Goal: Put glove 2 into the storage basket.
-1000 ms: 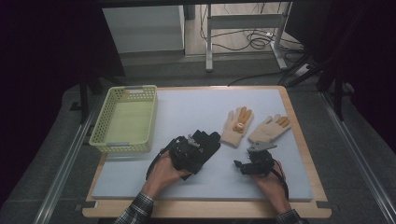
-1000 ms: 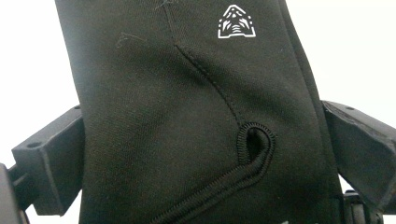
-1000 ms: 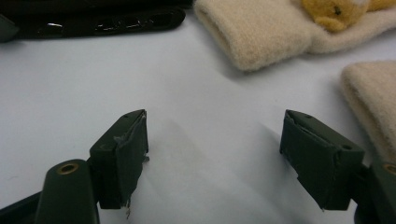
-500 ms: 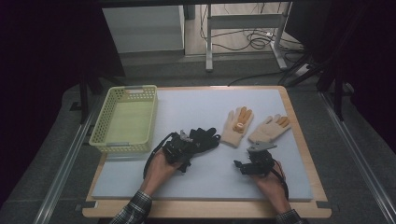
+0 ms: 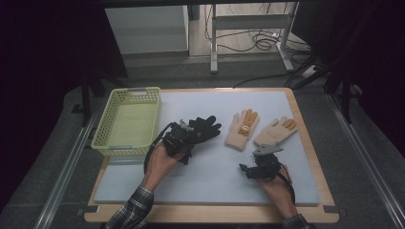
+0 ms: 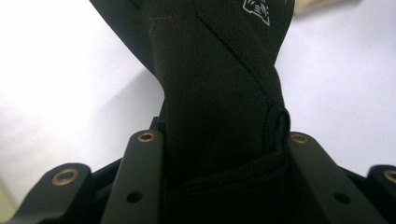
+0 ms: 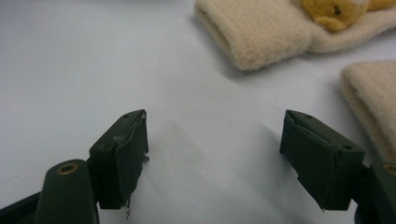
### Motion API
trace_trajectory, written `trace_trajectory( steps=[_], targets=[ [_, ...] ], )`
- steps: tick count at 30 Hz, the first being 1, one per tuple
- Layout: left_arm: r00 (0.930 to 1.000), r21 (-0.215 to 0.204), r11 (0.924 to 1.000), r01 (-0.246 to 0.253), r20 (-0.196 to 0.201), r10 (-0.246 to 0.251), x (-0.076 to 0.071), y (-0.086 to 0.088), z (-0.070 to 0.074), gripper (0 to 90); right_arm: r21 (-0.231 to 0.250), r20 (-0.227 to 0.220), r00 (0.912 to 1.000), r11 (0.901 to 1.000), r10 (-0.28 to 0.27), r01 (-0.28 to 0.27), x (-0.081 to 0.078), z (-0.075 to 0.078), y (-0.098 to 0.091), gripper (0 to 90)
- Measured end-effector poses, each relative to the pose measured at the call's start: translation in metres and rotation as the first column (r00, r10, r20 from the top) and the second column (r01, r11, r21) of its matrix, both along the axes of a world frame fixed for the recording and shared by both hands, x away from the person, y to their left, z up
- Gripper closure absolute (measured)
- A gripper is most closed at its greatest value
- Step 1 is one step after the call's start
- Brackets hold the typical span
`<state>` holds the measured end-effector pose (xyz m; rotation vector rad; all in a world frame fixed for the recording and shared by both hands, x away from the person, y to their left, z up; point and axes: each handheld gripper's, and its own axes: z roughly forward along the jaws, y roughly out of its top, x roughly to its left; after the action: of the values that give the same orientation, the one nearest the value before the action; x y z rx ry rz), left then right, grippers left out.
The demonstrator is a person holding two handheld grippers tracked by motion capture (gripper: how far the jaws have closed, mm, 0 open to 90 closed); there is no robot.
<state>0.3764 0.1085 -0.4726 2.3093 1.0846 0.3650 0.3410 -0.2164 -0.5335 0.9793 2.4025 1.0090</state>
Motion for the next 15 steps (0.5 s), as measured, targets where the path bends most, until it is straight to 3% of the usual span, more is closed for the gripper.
trace_trajectory(
  steps=[15],
  targets=[
    [0.994, -0.006, 0.9948, -0.102, 0.039, 0.102, 0.026, 0.03, 0.043, 63.0, 0.001, 0.001, 1.0, 1.0, 0.001, -0.001, 0.0, 0.0, 0.0, 23.0]
  ],
)
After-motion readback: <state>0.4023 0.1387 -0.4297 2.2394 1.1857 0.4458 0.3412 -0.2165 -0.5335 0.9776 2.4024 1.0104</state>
